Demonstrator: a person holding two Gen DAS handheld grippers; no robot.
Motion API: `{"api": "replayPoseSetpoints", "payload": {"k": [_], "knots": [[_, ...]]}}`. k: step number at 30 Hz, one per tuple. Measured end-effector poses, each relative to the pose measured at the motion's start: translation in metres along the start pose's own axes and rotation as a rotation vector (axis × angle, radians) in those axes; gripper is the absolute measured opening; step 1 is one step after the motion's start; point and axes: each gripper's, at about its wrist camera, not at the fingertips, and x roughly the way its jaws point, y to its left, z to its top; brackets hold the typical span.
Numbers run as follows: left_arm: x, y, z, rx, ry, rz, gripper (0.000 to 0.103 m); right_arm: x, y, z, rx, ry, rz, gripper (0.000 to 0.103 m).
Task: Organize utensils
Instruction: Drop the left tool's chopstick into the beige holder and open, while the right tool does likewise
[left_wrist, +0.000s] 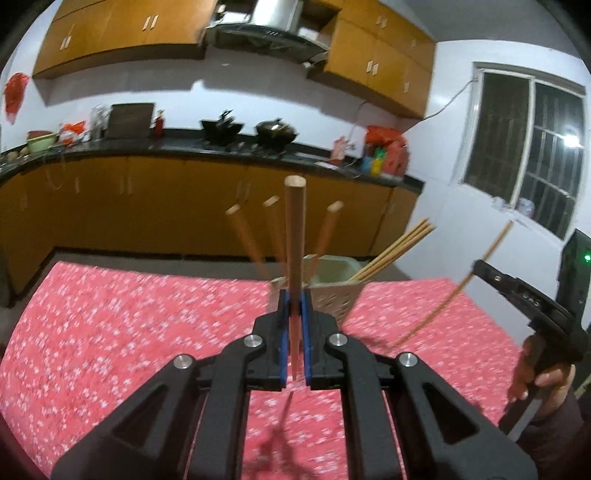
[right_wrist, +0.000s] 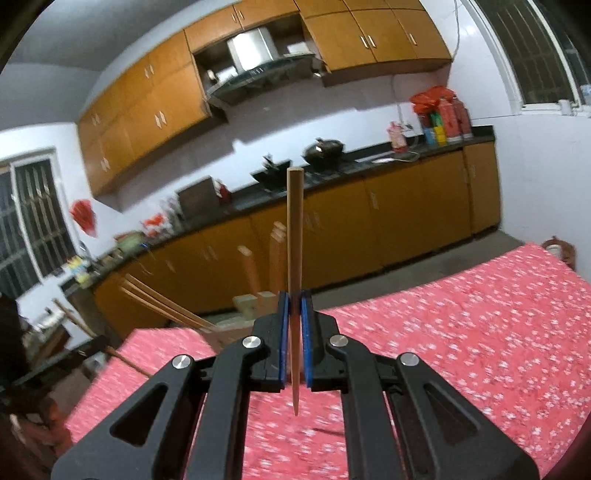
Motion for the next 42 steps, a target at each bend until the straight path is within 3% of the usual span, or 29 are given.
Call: {"api": "replayPoseSetpoints", "payload": {"k": [4, 8, 12, 16, 19, 24, 33, 34, 35, 37, 42], "knots": [[-0.003, -0.023, 0.018, 0.029, -0.060, -0.038, 0.007, -0.009, 0.019, 0.020, -0.002, -0.078, 0.074, 0.007], [-0.005, -0.038, 0.040, 0.016, -0.150, -0.053, 0.007, -0.017, 0.034, 0.035, -0.035, -0.182, 0.081, 0.007], [-0.006, -0.044, 0.061, -0.026, -0.248, -0.037, 0.007, -0.013, 0.046, 0.045, -0.066, -0.266, 0.054, 0.007], [0.002, -0.049, 0.070, -0.019, -0.319, 0.040, 0.007, 0.012, 0.050, 0.043, -0.091, -0.287, 0.006, 0.007], [0.021, -0.050, 0.068, -0.007, -0.303, 0.086, 0.007, 0.035, 0.052, 0.036, -0.120, -0.262, -0.021, 0.007], [0.045, -0.041, 0.058, -0.023, -0.250, 0.092, 0.007, 0.065, 0.058, 0.022, -0.159, -0.189, -0.028, 0.007], [0.065, -0.028, 0.048, -0.039, -0.213, 0.089, 0.008, 0.074, 0.062, 0.008, -0.171, -0.107, -0.006, 0.009], [0.064, -0.027, 0.048, -0.042, -0.212, 0.085, 0.011, 0.072, 0.062, 0.007, -0.170, -0.103, -0.004, 0.014], [0.063, -0.028, 0.047, -0.046, -0.211, 0.078, 0.016, 0.071, 0.061, 0.007, -0.167, -0.105, -0.007, 0.026], [0.062, -0.027, 0.047, -0.049, -0.217, 0.080, 0.020, 0.067, 0.061, 0.007, -0.160, -0.117, -0.009, 0.035], [0.059, -0.023, 0.046, -0.070, -0.214, 0.066, 0.021, 0.062, 0.062, 0.008, -0.160, -0.122, -0.006, 0.036]]}}
